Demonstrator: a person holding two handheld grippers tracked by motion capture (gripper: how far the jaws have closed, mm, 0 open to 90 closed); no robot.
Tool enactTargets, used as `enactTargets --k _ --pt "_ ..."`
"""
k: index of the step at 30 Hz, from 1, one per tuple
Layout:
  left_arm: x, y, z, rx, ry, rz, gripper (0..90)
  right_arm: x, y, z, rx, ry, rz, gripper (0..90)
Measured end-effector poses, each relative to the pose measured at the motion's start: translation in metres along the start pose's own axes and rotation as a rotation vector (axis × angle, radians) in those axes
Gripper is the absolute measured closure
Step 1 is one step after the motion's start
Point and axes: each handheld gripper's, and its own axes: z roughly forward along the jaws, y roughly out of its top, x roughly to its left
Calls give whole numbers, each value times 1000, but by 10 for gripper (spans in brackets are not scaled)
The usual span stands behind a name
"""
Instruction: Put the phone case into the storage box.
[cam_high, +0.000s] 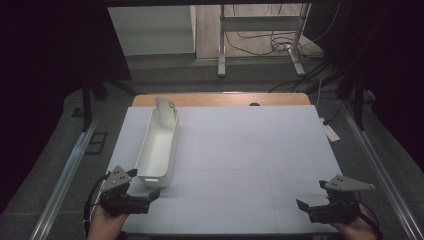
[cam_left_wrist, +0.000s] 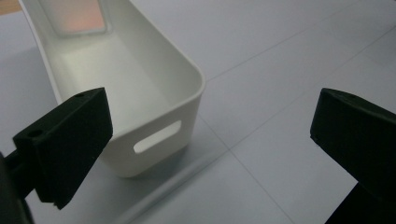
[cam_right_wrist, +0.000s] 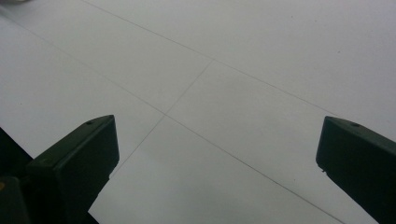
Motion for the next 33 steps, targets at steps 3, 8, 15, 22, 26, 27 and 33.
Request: enactTargets --k 3,8,15,22,26,27,33 --pt "-2 -3 -1 13 6 4 0 0 0 0 0 0 0 0" --pt "-5 -8 -1 33 14 9 0 0 0 0 0 0 1 0" --pt "-8 -14 -2 71 27 19 0 0 0 0 2 -2 1 0" --pt "-10 -18 -3 108 37 25 0 0 0 0 3 -1 -1 0" --pt "-10 -19 -3 109 38 23 0 0 0 0 2 -1 -2 0" --pt "-10 -19 -3 110 36 22 0 0 0 0 2 0 -2 0" --pt "-8 -19 -3 104 29 -2 7 0 0 0 7 -1 -4 0"
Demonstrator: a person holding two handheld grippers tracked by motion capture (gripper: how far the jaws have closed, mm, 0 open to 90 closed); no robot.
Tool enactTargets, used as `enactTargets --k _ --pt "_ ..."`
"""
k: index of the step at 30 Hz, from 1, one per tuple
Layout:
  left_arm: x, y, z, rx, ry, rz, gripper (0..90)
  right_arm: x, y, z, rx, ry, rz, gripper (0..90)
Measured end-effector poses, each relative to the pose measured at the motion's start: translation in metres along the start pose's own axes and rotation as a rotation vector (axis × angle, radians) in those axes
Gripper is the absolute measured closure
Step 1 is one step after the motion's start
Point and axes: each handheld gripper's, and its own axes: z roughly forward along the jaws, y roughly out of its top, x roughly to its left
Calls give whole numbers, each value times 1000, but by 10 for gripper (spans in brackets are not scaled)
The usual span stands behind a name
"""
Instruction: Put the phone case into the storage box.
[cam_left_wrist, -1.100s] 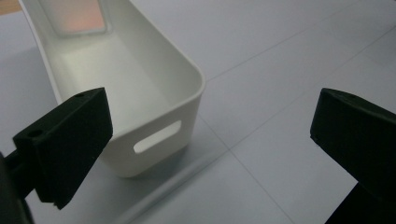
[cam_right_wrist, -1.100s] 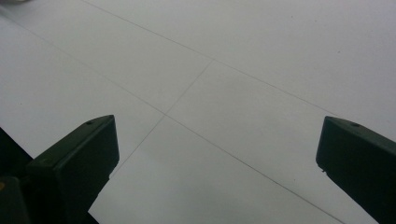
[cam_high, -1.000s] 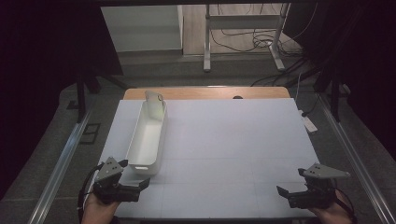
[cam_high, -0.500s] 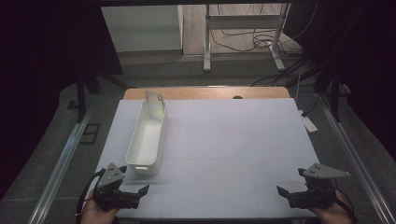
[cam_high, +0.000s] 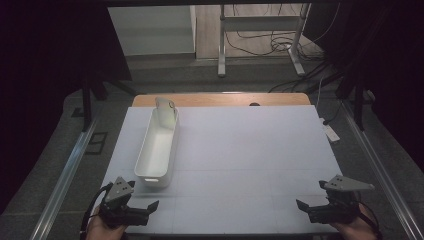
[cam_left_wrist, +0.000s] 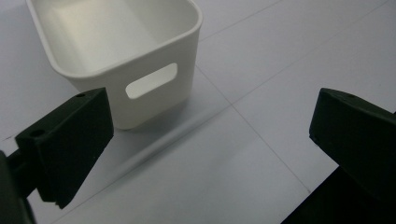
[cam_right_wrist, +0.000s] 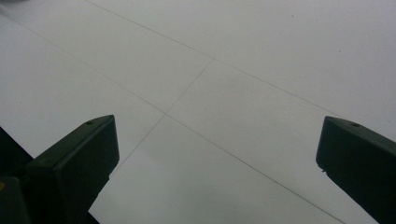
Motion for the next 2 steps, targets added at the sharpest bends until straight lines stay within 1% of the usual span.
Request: enactTargets --k 2 --pt "1 0 0 -4 -4 -6 9 0 0 0 1 -1 -1 0"
